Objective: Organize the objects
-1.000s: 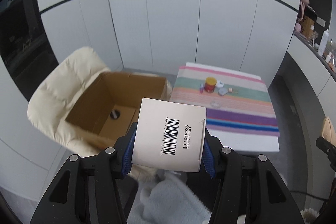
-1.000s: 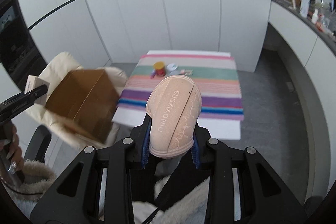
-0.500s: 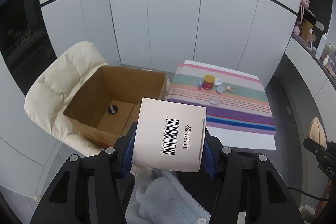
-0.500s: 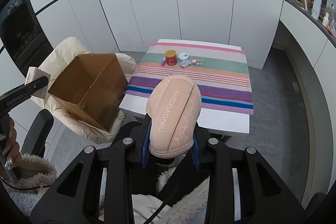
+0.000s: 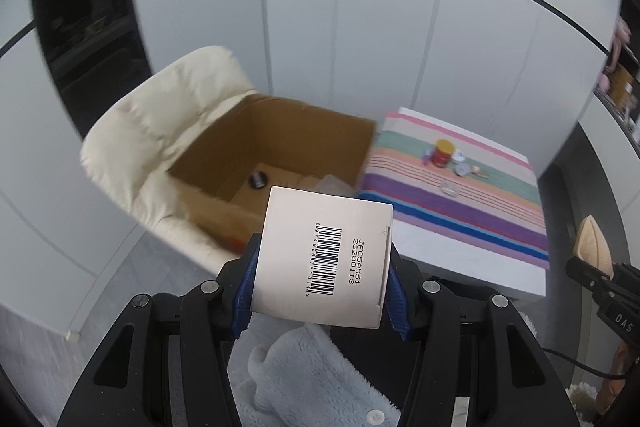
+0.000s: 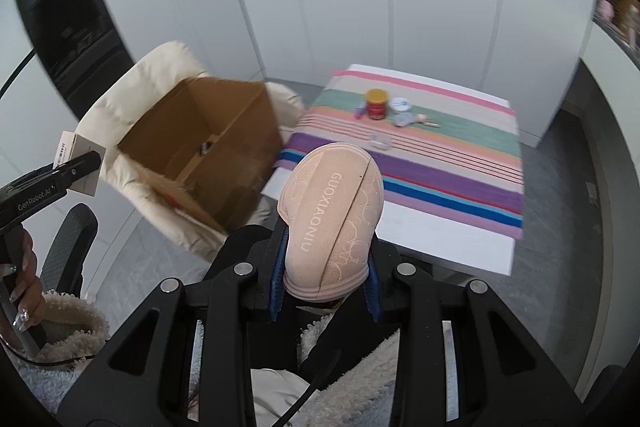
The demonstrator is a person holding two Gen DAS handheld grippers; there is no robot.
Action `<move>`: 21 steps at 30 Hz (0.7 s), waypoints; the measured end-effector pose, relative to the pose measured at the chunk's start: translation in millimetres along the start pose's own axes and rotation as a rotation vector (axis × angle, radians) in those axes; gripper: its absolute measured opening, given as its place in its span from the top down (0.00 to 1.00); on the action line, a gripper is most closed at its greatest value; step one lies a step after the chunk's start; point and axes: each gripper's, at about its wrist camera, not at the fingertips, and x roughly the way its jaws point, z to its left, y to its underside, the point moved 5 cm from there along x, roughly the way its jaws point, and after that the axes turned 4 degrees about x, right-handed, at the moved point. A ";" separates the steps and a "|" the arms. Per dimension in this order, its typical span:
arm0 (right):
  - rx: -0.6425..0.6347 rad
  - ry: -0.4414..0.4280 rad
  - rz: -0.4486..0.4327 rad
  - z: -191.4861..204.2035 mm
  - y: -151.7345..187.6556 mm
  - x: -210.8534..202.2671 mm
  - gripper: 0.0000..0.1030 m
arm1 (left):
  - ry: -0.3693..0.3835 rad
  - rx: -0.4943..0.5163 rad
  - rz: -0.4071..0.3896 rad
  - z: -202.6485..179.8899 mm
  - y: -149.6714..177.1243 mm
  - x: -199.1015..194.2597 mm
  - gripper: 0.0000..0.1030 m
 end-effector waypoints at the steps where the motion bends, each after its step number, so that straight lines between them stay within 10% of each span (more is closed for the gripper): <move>1: -0.021 -0.014 0.008 9.5 -1.2 5.6 0.68 | -0.014 -0.015 0.000 8.1 3.0 -1.6 0.47; 21: -0.235 -0.171 0.115 115.3 0.3 64.9 0.68 | -0.086 -0.140 0.041 66.7 25.1 8.5 0.47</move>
